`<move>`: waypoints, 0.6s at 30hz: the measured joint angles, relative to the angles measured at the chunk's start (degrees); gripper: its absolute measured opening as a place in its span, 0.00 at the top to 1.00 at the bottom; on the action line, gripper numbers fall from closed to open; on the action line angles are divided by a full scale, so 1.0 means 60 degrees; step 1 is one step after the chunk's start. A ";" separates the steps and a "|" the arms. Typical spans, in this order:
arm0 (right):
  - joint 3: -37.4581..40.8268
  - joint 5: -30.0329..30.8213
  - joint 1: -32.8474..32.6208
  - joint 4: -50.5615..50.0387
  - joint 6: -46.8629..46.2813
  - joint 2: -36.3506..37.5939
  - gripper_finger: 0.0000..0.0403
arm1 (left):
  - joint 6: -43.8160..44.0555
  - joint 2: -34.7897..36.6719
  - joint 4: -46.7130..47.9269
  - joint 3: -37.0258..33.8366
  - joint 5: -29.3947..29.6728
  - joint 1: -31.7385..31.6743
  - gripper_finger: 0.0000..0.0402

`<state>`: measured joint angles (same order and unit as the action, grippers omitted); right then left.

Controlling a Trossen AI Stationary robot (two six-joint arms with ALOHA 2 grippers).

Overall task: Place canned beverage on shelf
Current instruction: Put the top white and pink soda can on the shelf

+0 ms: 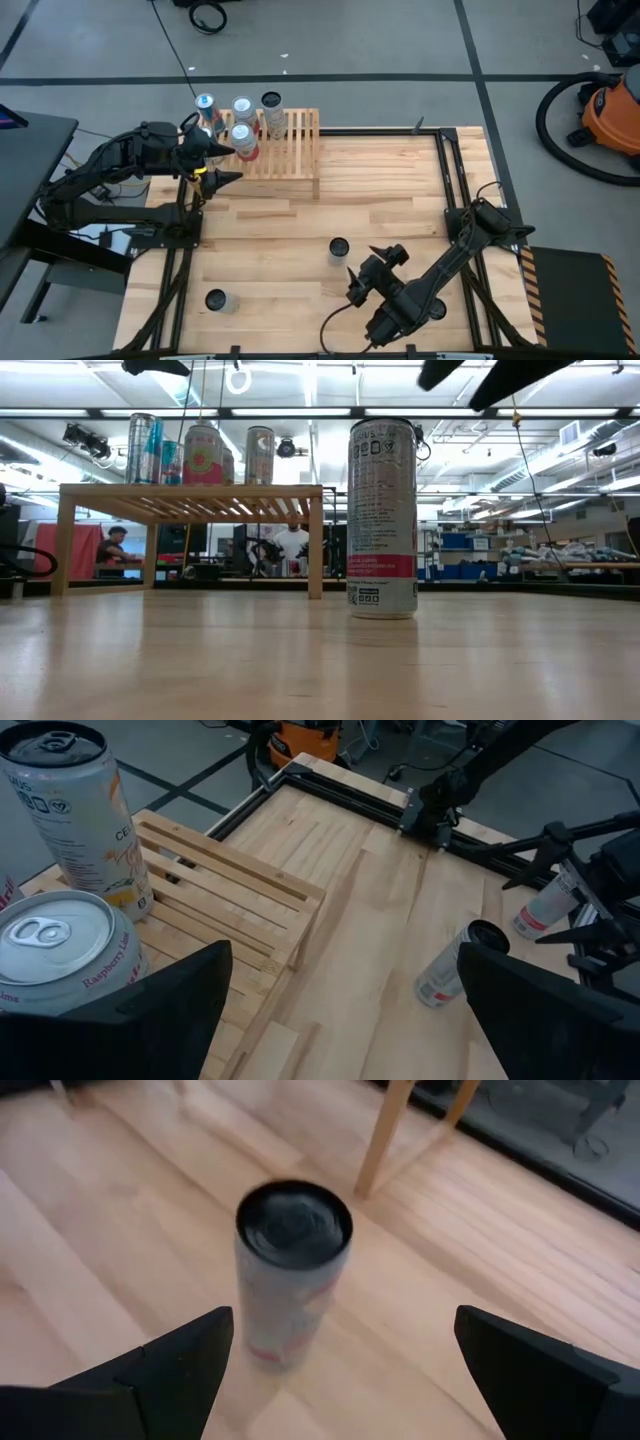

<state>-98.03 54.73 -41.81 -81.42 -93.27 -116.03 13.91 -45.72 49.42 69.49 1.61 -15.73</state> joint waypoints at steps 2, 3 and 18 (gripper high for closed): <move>0.0262 0.0301 0.0115 0.0414 -0.0004 0.0000 0.03 | 0.0000 0.0002 0.0002 0.0000 0.0000 0.0000 0.03; 0.0425 0.0386 0.0183 0.0615 0.0004 0.0000 0.03 | 0.0000 0.0002 0.0002 0.0000 0.0000 0.0000 0.03; 0.2161 0.1187 0.1189 0.3740 0.1165 -0.0018 0.03 | -0.0029 0.0002 0.0024 0.0000 0.0003 0.0000 0.03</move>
<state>-85.06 61.86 -34.67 -58.97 -86.28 -116.14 13.74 -45.71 49.56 69.49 1.62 -15.73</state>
